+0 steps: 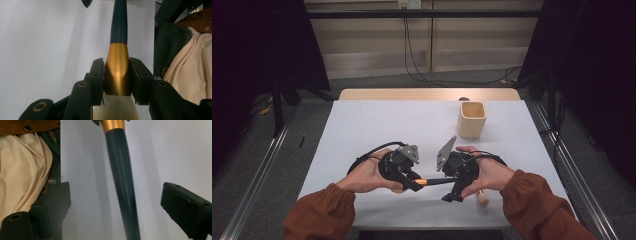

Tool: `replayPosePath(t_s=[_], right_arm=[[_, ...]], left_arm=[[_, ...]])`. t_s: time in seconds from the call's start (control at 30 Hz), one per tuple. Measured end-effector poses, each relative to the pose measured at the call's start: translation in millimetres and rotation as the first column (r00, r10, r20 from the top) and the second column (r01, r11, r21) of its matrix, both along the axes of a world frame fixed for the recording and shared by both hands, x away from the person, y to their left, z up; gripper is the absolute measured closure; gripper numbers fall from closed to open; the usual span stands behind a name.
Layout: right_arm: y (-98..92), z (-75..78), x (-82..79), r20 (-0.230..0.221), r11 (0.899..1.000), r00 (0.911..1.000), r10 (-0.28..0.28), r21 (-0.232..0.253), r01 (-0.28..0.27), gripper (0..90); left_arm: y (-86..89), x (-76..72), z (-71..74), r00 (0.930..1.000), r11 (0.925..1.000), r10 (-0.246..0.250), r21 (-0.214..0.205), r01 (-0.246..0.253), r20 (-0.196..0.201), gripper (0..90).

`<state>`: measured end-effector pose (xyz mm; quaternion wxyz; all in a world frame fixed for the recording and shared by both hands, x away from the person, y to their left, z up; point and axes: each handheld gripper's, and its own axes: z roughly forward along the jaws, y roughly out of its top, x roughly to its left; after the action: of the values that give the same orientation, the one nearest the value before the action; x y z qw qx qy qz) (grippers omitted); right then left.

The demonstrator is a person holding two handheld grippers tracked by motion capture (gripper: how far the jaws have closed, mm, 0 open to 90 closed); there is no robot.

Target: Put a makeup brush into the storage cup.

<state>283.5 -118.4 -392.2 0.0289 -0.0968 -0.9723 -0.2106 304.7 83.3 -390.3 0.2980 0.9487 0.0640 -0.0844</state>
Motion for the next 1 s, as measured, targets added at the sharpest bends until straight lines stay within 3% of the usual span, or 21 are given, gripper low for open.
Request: replayPosePath(t_s=[0.07, 0.2, 0.53, 1.0], right_arm=[[2.5, 0.2, 2.6, 0.000, 1.000, 1.0000, -0.006, -0.012, 0.006, 8.6], [7.8, -0.8, 6.6, -0.008, 0.999, 0.9998, 0.019, -0.033, -0.019, 15.5], [20.1, -9.0, 12.2, -0.021, 0.997, 0.9967, 0.078, -0.012, -0.079, 43.7], [29.0, -7.9, 16.8, -0.036, 0.997, 0.9961, 0.080, 0.011, -0.080, 60.0]], left_arm=[[-0.1, 1.3, -0.3, 1.0000, 1.0000, -0.008, 0.005, 0.008, -0.003, 66.1], [-0.7, 2.1, -2.3, 1.0000, 1.0000, -0.005, 0.008, 0.005, -0.008, 66.1], [-1.9, 1.8, -4.8, 0.9997, 1.0000, -0.006, 0.005, 0.006, -0.026, 66.0], [2.0, 4.4, -8.9, 0.9992, 0.9999, 0.008, -0.007, -0.008, -0.039, 66.0]])
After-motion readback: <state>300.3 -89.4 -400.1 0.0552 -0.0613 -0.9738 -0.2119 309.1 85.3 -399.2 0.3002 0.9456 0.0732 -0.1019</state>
